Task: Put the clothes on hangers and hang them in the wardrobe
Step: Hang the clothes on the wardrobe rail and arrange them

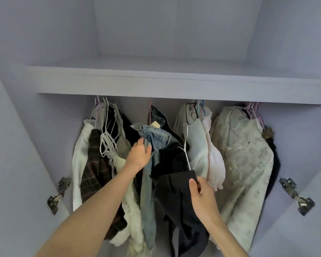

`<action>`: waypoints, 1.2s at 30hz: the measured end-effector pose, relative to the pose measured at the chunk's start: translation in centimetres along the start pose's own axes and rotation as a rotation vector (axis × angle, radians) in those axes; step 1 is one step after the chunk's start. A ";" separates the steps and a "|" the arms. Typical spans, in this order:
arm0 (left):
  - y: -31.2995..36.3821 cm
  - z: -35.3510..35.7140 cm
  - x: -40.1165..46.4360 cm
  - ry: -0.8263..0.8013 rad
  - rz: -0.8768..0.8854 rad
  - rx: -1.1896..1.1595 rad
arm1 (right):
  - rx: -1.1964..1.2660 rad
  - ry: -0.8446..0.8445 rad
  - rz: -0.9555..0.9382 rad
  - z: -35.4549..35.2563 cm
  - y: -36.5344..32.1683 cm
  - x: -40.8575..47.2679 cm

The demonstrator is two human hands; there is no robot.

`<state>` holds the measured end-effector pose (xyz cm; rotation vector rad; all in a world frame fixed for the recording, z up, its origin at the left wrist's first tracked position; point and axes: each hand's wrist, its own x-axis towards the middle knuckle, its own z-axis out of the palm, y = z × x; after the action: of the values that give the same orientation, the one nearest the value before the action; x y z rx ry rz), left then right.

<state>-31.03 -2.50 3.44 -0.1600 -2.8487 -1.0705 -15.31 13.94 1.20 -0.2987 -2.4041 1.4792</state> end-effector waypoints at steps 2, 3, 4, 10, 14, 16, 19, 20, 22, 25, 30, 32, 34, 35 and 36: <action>0.7 0.2 1.6 0.036 -0.009 0.064 | 0.010 0.006 0.005 0.5 0.0 1.1; 0.9 0.4 2.1 0.075 -0.003 0.090 | 0.027 0.008 0.006 0.7 -0.1 1.7; 1.0 0.6 2.5 0.109 -0.005 0.100 | 0.046 0.006 0.004 0.9 -0.3 2.2; -0.5 0.1 4.1 0.193 -0.073 0.132 | 0.046 -0.005 -0.023 2.0 -0.5 5.9; -2.7 -1.6 5.3 0.227 -0.053 0.189 | 0.098 0.000 0.001 2.6 -0.4 7.9; -3.4 -2.3 5.7 0.238 -0.037 0.225 | 0.122 0.007 0.025 2.7 -0.3 8.4; -3.6 -2.8 6.0 0.252 -0.055 0.242 | 0.134 -0.002 0.040 2.6 0.5 8.1; -3.5 -2.8 6.1 0.254 -0.067 0.242 | 0.127 -0.011 0.035 2.6 0.9 7.7; -3.6 -2.8 6.4 0.242 -0.097 0.226 | 0.107 -0.039 0.029 2.6 2.0 6.9; -3.7 -2.7 6.7 0.224 -0.113 0.197 | 0.064 -0.101 0.052 2.1 3.5 6.2; -3.6 -2.3 6.4 0.223 -0.064 0.251 | 0.021 -0.070 0.115 0.6 5.1 5.7; -3.6 -2.1 5.9 0.215 -0.039 0.234 | 0.004 -0.028 0.112 0.6 5.3 5.7; -3.4 -1.9 5.2 0.229 -0.026 0.215 | 0.013 0.000 0.104 0.7 5.0 6.0; -3.3 -1.8 4.9 0.238 -0.022 0.217 | 0.021 0.008 0.095 0.8 4.7 6.2; -3.2 -1.7 4.5 0.246 -0.022 0.224 | 0.028 0.018 0.081 1.0 4.3 6.5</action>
<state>-35.82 -5.72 3.25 0.0196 -2.7237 -0.7100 -21.64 17.19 -2.07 -0.4059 -2.3807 1.5373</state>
